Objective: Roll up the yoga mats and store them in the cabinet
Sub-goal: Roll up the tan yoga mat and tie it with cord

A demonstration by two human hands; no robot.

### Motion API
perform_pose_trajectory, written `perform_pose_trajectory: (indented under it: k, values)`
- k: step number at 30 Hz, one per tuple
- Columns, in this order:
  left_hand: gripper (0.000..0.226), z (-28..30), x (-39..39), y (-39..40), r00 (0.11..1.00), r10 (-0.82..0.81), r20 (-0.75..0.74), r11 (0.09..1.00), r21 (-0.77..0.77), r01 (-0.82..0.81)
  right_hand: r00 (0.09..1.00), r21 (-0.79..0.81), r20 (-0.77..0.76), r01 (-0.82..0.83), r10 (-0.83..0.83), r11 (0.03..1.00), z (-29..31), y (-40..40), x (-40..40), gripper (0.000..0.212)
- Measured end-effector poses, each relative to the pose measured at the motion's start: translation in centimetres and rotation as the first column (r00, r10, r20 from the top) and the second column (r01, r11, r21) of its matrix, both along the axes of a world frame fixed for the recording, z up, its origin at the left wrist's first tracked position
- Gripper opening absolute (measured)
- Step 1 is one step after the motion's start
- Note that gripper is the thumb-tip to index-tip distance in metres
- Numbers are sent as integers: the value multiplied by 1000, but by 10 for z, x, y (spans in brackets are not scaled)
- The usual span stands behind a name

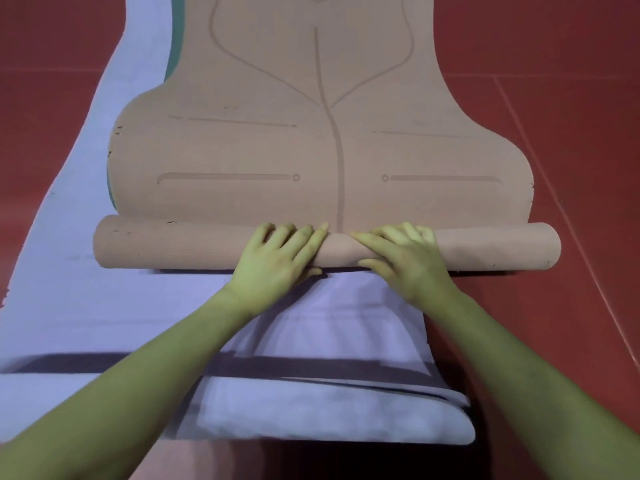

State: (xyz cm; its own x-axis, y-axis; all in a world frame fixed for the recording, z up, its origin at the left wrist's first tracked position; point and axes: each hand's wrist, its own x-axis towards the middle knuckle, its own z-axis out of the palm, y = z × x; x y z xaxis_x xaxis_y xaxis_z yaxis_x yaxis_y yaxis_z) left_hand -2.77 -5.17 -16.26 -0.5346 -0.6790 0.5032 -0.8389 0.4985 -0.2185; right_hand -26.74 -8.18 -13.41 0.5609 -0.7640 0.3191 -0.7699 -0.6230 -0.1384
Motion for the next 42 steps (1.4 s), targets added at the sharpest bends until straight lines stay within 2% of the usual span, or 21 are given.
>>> perform_pose_trajectory:
  k: [3, 7, 10, 13, 16, 18, 22, 26, 33, 38, 42]
  values:
    - [39, 11, 5, -2, 995, -100, -18, 995, 8, 100, 1000, -27, -13, -11, 10, 1000, 12, 4, -1, 45]
    - [40, 38, 8, -3, 990, -121, -77, 992, 29, 124, 997, -299, -81, -13, -12, 954, 21, 16, 0, 56]
    - [42, 57, 7, -2, 990, -118, -78, 992, 28, 120, 994, -428, -104, -14, -34, 904, 27, 16, 2, 51]
    - [47, 69, 4, 6, 994, -91, -67, 996, 1, 92, 994, -469, -111, -35, -20, 882, 40, 16, 0, 44]
    - [65, 75, -3, 17, 1000, 22, -1, 998, -51, -22, 999, -402, -46, -19, 1, 915, 53, 19, -1, 38]
    - [65, 79, -8, 20, 997, 74, 10, 992, -105, -73, 1000, -332, 2, -9, 10, 943, 63, 20, -1, 37]
    - [46, 92, -7, 21, 999, -40, -14, 983, -177, 37, 1000, -264, 26, 0, 7, 965, 81, 32, -1, 38]
    - [42, 105, -2, 39, 995, -95, -35, 977, -193, 86, 999, -256, 42, 0, 11, 967, 94, 52, 2, 38]
    - [43, 100, 9, 96, 991, -107, -79, 993, -54, 103, 997, -247, -10, -72, 71, 966, 89, 102, 11, 38]
    - [42, 94, 2, 119, 985, -100, -140, 995, 14, 102, 999, -128, 30, -25, 29, 992, 83, 127, 7, 39]
    - [41, 88, -1, 147, 981, -111, -158, 991, 55, 121, 999, -64, 10, -47, 48, 997, 78, 152, 4, 38]
